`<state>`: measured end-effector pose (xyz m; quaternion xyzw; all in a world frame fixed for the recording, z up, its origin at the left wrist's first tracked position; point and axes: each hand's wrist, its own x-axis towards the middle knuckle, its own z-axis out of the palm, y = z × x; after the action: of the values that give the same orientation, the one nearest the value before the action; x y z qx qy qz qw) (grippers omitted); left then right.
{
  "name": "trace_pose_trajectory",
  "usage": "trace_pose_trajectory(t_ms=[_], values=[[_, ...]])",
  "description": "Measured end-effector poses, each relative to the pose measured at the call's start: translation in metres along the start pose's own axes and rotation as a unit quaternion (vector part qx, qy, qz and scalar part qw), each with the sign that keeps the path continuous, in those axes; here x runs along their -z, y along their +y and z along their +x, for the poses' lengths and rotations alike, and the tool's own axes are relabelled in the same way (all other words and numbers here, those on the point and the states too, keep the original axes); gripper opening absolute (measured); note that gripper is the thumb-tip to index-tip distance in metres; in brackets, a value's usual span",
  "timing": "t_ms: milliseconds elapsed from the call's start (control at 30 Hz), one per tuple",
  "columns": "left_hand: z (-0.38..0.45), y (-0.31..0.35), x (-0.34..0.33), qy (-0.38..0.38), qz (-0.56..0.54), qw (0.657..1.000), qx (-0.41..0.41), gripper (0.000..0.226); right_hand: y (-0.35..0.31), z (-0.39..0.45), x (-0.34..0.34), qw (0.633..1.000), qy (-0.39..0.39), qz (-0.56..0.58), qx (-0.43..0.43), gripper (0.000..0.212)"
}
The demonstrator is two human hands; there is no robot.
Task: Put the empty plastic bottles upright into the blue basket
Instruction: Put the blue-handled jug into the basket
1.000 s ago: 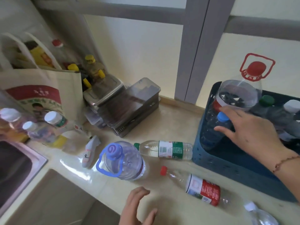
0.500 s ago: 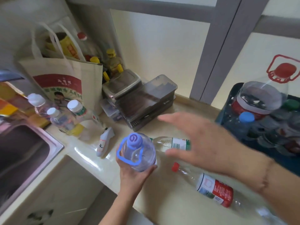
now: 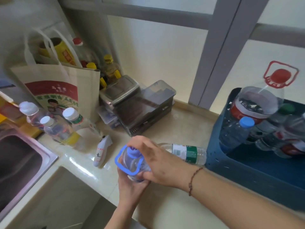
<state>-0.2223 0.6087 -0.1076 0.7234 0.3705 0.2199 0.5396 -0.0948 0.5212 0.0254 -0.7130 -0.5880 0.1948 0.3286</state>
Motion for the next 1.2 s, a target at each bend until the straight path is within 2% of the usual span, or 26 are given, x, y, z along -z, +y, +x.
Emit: trace_pose_trajectory(t_ms=[133,200,267,300,333,433,467,500,533,567,633,767,867,1033,1200], values=[[0.010,-0.022,0.007,-0.018,0.005,1.000,0.005,0.082,-0.007,-0.003,0.005,0.998,0.065,0.001,0.001,0.076],[0.026,-0.035,0.011,-0.062,-0.044,0.996,0.042,0.084,-0.014,-0.012,0.018,0.992,0.120,0.024,0.007,0.075],[0.026,-0.078,-0.006,-0.110,-0.093,0.986,0.087,0.089,-0.024,-0.028,0.040,0.982,0.179,0.055,0.014,0.074],[0.036,-0.107,-0.010,-0.140,-0.128,0.978,0.081,0.089,-0.030,-0.038,0.054,0.976,0.208,0.069,0.014,0.075],[0.039,-0.097,-0.009,-0.171,-0.139,0.974,0.046,0.088,-0.035,-0.050,0.071,0.969,0.234,0.081,0.011,0.076],[0.015,0.058,-0.023,-0.244,-0.227,0.941,-0.057,0.075,-0.052,-0.093,0.124,0.947,0.303,0.110,-0.003,0.078],[0.012,0.102,-0.031,-0.238,-0.182,0.943,-0.146,0.076,-0.057,-0.109,0.141,0.940,0.323,0.113,-0.004,0.078],[0.008,0.145,-0.047,-0.191,-0.115,0.938,-0.264,0.089,-0.061,-0.125,0.157,0.933,0.341,0.113,-0.003,0.078],[-0.003,0.182,-0.065,-0.204,-0.134,0.916,-0.317,0.099,-0.065,-0.142,0.171,0.927,0.359,0.103,-0.005,0.078],[-0.010,0.207,-0.086,-0.175,-0.111,0.916,-0.344,0.105,-0.068,-0.158,0.185,0.922,0.379,0.084,-0.008,0.078],[-0.018,0.233,-0.122,-0.172,-0.089,0.882,-0.430,0.108,-0.070,-0.188,0.207,0.906,0.421,0.035,-0.023,0.075],[-0.048,0.274,-0.191,-0.291,-0.069,0.865,-0.404,0.106,-0.060,-0.246,0.231,0.870,0.483,-0.042,-0.093,0.072],[-0.077,0.285,-0.235,-0.357,-0.008,0.857,-0.370,0.109,-0.042,-0.284,0.235,0.853,0.489,-0.089,-0.161,0.071],[-0.105,0.278,-0.281,-0.445,0.101,0.821,-0.344,0.109,-0.010,-0.331,0.232,0.845,0.477,-0.065,-0.232,0.064],[-0.111,0.264,-0.302,-0.490,0.149,0.792,-0.332,0.115,0.019,-0.362,0.218,0.841,0.482,-0.014,-0.246,0.063]])
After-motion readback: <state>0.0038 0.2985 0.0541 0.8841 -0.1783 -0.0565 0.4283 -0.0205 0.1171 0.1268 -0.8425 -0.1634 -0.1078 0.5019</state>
